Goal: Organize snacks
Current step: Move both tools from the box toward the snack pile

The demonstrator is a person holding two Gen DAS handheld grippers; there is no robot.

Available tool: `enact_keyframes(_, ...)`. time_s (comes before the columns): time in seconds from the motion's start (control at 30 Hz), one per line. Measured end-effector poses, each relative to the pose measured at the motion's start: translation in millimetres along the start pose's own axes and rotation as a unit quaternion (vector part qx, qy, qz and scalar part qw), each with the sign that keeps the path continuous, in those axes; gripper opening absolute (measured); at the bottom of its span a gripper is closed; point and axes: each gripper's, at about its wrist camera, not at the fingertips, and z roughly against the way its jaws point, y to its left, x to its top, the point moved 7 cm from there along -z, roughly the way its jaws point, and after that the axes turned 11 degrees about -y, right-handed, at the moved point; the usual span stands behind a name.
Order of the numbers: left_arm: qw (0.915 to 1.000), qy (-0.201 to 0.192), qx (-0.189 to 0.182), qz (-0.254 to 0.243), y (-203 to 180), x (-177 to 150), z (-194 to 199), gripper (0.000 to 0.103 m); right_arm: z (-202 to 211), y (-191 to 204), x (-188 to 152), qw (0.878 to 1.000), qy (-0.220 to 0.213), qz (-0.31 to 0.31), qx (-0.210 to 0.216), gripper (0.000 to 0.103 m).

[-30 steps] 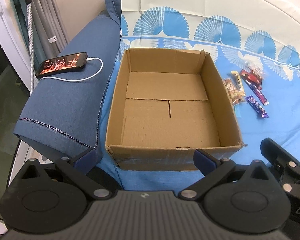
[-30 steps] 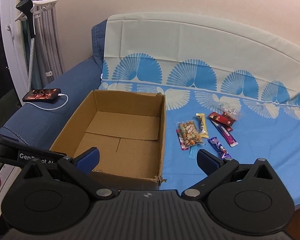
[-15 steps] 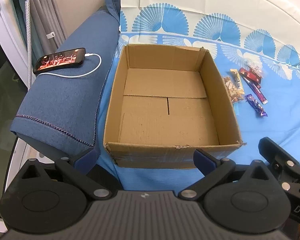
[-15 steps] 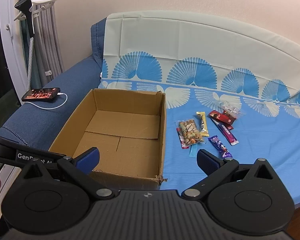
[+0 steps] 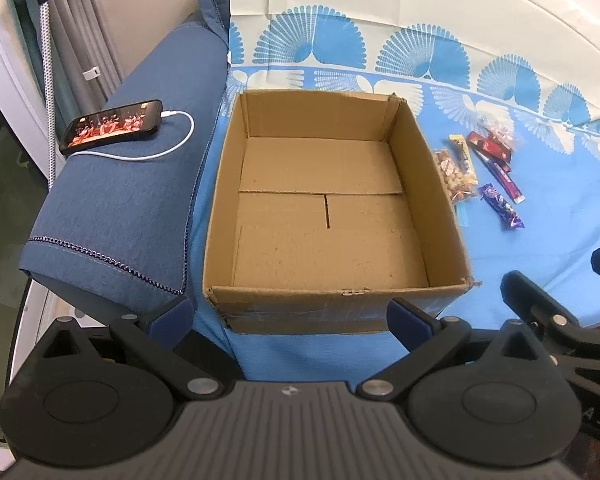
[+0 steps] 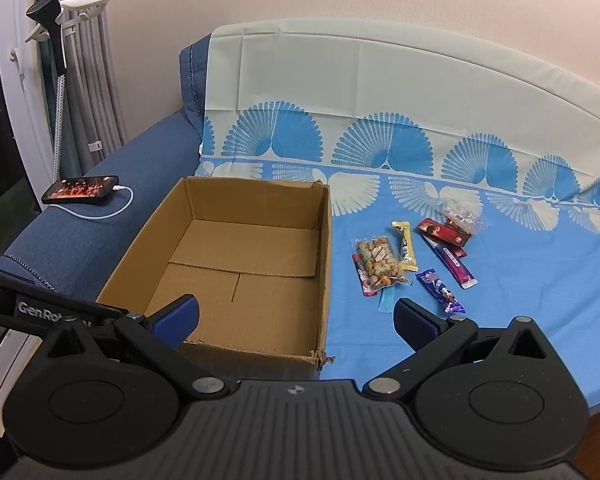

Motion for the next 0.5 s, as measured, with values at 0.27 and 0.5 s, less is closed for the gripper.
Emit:
enact_keyframes(0.27, 0.9999, 0.0, 0.01, -0.008, -1, 2, 1, 0.103, 4, -4, -1, 1.0, -0.005, -0.012, 0.0, 0.103)
enact_keyframes(0.5, 0.9996, -0.004, 0.02, -0.021, -4, 11, 9, 0.103, 4, -13, 4, 1.0, -0.004, -0.029, -0.001, 0.103)
